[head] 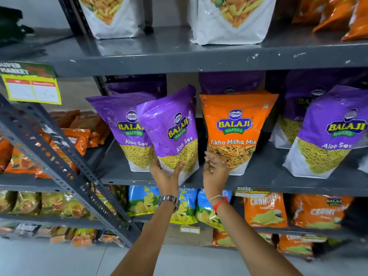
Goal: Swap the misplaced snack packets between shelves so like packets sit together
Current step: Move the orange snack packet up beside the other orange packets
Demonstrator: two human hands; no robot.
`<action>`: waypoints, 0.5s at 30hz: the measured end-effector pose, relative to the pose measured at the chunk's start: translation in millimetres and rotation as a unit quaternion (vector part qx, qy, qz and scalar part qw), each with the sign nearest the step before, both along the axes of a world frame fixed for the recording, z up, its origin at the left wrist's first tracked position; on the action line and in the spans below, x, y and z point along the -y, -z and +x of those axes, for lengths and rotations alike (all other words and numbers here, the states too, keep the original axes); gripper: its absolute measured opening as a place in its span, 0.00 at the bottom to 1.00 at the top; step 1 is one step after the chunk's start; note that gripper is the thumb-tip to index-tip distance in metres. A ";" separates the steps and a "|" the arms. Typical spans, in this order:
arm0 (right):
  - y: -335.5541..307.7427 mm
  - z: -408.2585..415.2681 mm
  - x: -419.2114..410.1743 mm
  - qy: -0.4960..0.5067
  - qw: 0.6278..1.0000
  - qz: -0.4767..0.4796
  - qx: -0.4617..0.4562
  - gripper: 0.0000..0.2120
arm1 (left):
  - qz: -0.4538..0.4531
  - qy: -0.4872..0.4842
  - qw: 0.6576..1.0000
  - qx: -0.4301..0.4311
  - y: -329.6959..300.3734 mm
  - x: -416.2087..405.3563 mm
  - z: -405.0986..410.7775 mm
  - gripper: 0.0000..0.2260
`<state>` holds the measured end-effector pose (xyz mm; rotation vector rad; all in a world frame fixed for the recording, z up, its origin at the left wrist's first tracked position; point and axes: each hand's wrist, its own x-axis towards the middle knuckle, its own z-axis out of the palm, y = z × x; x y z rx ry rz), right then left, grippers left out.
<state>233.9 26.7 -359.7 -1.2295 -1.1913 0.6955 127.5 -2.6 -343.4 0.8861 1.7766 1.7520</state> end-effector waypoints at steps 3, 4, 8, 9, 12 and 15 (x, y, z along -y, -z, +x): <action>-2.8 21.3 13.1 0.169 0.984 0.053 -0.023 0.11 | 0.012 -0.096 0.992 -0.077 1.3 10.2 11.6 0.34; -4.3 31.6 12.9 0.198 0.978 0.056 -0.028 0.11 | 0.033 -0.105 0.989 -0.102 1.3 14.1 19.6 0.29; -2.9 75.4 -5.9 0.206 0.978 0.019 -0.027 0.23 | 0.117 0.087 0.985 -0.090 -7.3 18.3 57.9 0.07; -0.7 84.5 -11.6 0.179 0.983 0.004 -0.039 0.25 | 0.113 0.148 0.980 -0.072 -10.4 14.3 65.3 0.06; 9.3 103.6 -27.3 0.061 0.992 -0.068 -0.083 0.28 | 0.044 0.239 0.969 -0.048 -6.8 -4.2 78.6 0.16; 13.5 115.0 -36.5 -0.033 0.991 -0.098 -0.087 0.33 | -0.046 0.263 0.963 0.029 -6.0 -24.2 88.3 0.33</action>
